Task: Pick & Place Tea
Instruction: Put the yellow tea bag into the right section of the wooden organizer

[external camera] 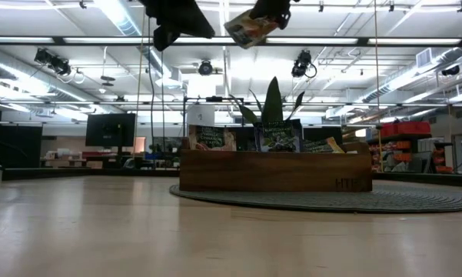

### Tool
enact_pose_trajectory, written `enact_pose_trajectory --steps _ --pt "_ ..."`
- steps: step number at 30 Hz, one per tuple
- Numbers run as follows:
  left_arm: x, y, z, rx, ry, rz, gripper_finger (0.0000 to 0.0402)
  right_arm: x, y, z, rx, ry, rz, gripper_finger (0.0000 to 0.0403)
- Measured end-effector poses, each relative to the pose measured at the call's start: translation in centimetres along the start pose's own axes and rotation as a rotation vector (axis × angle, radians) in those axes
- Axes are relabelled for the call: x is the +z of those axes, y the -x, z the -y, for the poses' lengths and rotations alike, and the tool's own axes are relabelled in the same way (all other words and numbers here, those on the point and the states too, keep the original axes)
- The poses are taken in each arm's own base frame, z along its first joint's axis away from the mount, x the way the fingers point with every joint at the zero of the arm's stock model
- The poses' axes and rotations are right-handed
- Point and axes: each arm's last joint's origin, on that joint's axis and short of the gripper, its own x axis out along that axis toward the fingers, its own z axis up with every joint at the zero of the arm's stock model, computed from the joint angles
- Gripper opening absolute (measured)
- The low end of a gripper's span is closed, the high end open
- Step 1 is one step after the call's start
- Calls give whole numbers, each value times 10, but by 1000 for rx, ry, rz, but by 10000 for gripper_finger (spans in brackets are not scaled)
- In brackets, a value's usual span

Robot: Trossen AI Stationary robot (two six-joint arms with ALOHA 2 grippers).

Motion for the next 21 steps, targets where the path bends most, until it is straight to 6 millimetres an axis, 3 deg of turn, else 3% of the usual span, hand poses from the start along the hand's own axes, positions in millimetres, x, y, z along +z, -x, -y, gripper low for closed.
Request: enact_pose_trajectory --steps 4,10,15,21 --pt "0 1 0 0 6 0 9 -2 8 0 -46 1 -7 1" --pt "9 11 2 -30 25 79 37 0 34 -3 -105 -21 82 1" --pt "21 21 5 -54 46 214 68 -4 77 -8 -168 -30 193 0" --pt "46 30 12 -100 50 499 104 2 132 -15 -186 -82 537 0"
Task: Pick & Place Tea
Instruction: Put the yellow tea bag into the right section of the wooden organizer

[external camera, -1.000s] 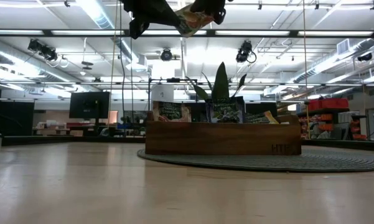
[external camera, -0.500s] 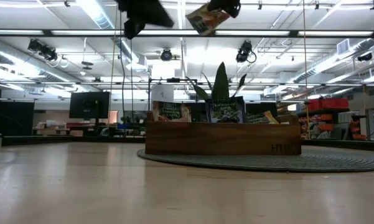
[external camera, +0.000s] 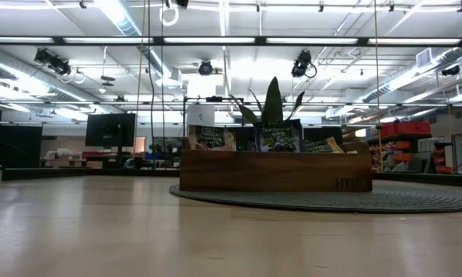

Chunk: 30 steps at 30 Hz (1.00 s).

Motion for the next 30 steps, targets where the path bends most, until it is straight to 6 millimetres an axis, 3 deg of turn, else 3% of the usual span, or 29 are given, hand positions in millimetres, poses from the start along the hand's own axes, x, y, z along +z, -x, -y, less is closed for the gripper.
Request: enact_pose_trajectory --steps 4,10,23,30 --pt "21 -1 2 -12 -10 226 124 17 15 -7 40 -16 191 0" --pt "45 6 -1 21 25 477 152 31 18 -14 59 -11 346 0" --pt "51 9 1 -13 53 544 224 33 -19 -21 82 5 400 0" --pt "52 10 1 -17 56 561 235 32 -33 -22 104 -8 405 0"
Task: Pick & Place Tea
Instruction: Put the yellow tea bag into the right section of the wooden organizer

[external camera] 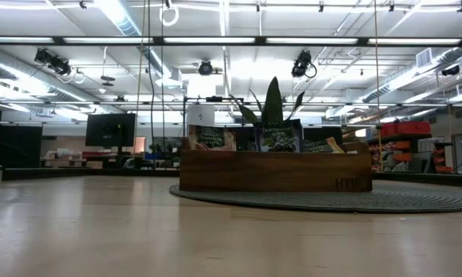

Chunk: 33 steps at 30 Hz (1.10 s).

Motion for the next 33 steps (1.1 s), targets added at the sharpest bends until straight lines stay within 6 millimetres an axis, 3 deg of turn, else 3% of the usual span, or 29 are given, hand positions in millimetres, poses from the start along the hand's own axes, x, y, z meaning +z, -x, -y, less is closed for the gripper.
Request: enact_pose_trajectory --steps 6,16,24,33 --pt "1 0 0 -1 -23 10 188 -2 -2 0 -1 -1 -6 0" --pt "2 -1 -2 -55 -37 5 13 -5 -4 1 -7 1 -30 1" --pt "-6 -2 -6 -27 -57 -74 3 -15 3 6 -32 25 -175 59" --pt "-29 3 -12 0 -17 -335 2 -13 34 13 -54 43 -315 163"
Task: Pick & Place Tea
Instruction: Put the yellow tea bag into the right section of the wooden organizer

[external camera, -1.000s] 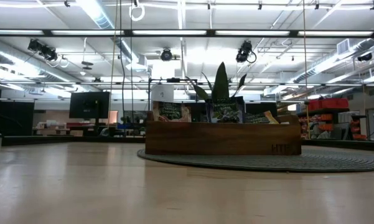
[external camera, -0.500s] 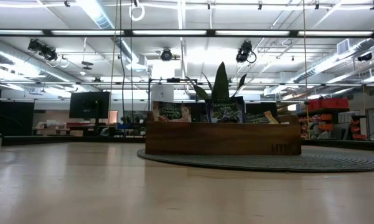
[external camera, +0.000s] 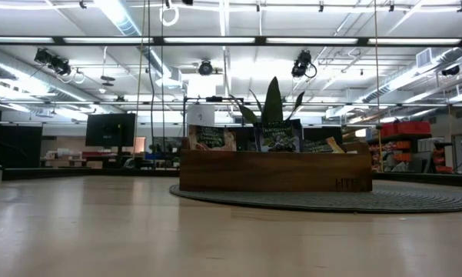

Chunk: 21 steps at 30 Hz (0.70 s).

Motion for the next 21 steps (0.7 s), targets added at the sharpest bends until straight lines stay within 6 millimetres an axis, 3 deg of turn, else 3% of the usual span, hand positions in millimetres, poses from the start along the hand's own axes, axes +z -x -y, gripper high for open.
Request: enact_pose_trajectory --steps 7,15,21 --pt "-23 3 -8 61 22 -237 1 -15 -4 0 62 -60 -152 205" --pt "-27 4 -9 62 -64 -281 1 -32 -29 0 95 -88 -277 205" --pt "-36 -5 -5 68 -138 -371 1 -33 -31 5 114 -105 -288 204"
